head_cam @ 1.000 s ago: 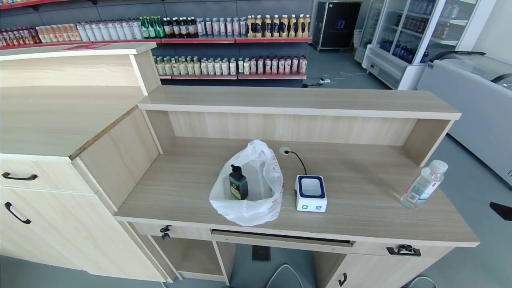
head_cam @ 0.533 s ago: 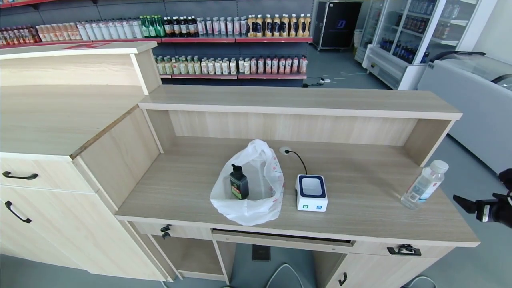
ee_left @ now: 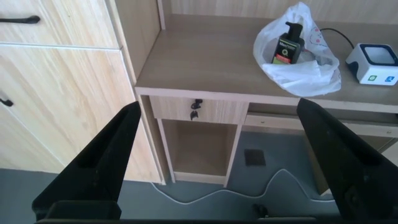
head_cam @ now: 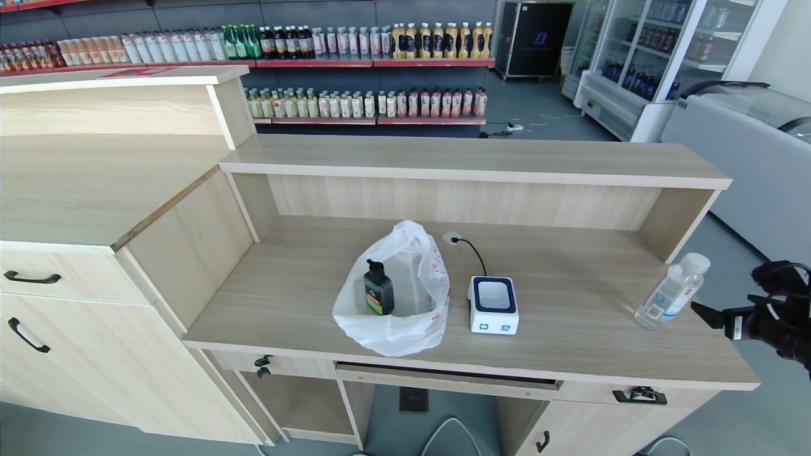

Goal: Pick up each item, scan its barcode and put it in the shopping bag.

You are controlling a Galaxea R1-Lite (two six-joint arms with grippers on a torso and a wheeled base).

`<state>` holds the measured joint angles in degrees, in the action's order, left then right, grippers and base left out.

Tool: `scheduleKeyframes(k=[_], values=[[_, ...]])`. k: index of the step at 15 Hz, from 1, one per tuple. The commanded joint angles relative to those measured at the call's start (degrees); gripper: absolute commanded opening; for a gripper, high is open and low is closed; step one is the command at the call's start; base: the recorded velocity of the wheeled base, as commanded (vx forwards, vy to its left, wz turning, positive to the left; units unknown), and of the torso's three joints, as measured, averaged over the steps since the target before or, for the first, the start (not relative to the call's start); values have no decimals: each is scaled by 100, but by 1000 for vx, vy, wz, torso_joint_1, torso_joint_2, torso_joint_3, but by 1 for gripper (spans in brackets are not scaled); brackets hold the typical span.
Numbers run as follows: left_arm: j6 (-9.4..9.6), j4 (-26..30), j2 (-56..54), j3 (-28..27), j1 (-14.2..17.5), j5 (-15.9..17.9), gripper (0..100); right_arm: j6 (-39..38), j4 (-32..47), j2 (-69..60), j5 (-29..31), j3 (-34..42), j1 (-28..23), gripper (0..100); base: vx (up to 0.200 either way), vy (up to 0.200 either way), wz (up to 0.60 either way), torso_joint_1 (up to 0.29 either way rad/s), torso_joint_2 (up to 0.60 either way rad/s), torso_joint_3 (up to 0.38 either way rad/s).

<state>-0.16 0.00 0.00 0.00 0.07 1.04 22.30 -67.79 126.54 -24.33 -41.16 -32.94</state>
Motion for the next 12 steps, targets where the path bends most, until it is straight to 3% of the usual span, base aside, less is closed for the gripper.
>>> scheduleKeyframes(k=[1,5,12], values=[[-2,0,9,0,1,2,100,3,3,213,-1,-209,33,100,0,0,0,0,0,0],[-2,0,9,0,1,2,100,-41,12,495,-19,-613,235,100,0,0,0,0,0,0],[-2,0,9,0,1,2,100,-24,3,706,-19,-639,490,100,0,0,0,0,0,0]])
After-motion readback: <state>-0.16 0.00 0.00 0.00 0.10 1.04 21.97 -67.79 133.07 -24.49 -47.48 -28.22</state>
